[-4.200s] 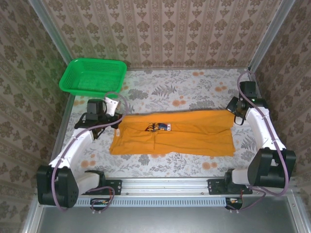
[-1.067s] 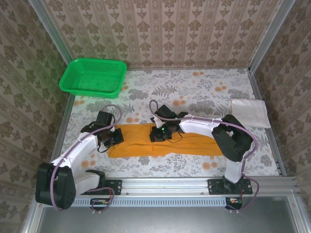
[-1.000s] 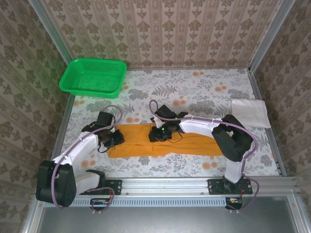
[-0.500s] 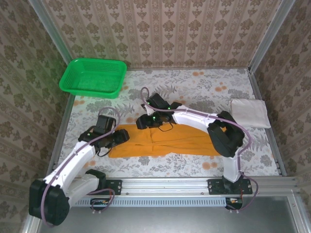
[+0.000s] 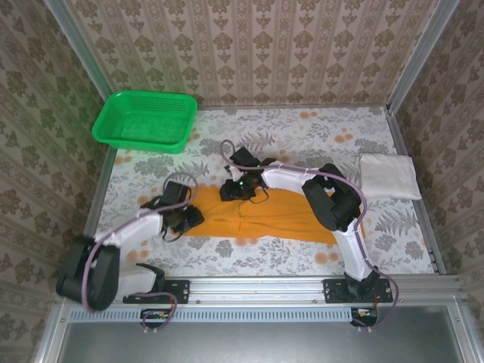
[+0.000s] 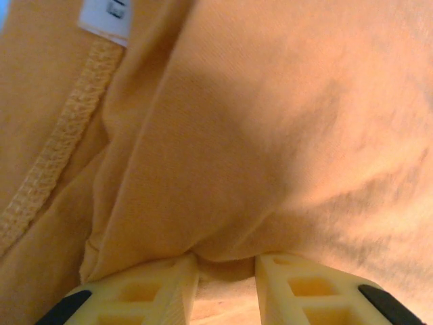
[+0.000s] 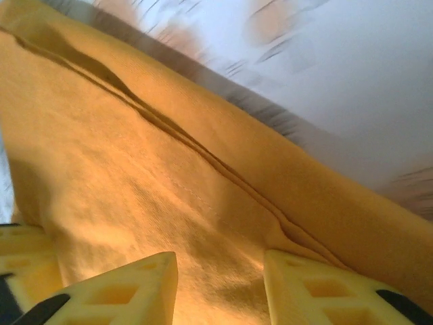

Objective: Fold and stack the t-shirts

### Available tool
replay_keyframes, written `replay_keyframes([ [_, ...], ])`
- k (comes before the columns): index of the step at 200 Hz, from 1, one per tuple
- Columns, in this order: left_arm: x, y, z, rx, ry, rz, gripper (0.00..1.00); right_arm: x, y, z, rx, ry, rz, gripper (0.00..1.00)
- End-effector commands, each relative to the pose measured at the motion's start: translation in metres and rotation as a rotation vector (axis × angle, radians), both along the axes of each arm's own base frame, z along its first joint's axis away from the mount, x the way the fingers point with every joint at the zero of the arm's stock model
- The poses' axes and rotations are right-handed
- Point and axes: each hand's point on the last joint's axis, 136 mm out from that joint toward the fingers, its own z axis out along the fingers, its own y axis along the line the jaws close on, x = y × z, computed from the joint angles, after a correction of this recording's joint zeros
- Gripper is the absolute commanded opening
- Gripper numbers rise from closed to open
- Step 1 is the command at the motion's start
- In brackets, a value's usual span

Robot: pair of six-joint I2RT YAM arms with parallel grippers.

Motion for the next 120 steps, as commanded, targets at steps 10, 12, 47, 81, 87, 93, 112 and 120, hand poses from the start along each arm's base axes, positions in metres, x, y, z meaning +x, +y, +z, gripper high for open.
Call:
replay_keyframes([
  [10,0.053,-0.011,-0.014,0.085,-0.046,-0.120,0.30,0.042,-0.063,-0.022,-0.083,0.005,-0.164,0.36],
  [12,0.057,-0.012,-0.014,0.088,-0.046,-0.127,0.30,0.044,-0.066,-0.023,-0.084,0.006,-0.172,0.35],
  [47,0.129,-0.048,-0.017,0.074,-0.073,-0.216,0.33,0.086,-0.117,-0.022,-0.121,-0.023,-0.302,0.35],
  [81,0.197,-0.075,-0.012,0.087,-0.107,-0.275,0.34,0.116,-0.162,-0.014,-0.133,-0.044,-0.405,0.36],
  [87,0.205,-0.078,-0.014,0.093,-0.104,-0.284,0.34,0.119,-0.169,-0.012,-0.136,-0.048,-0.417,0.36],
  [93,0.216,-0.080,-0.011,0.100,-0.122,-0.284,0.34,0.123,-0.175,-0.010,-0.139,-0.054,-0.423,0.38],
  [112,0.244,-0.083,-0.013,0.093,-0.131,-0.277,0.35,0.131,-0.193,0.005,-0.151,-0.098,-0.441,0.44],
  [120,0.256,-0.084,-0.013,0.091,-0.139,-0.278,0.35,0.132,-0.200,0.014,-0.155,-0.122,-0.447,0.47],
])
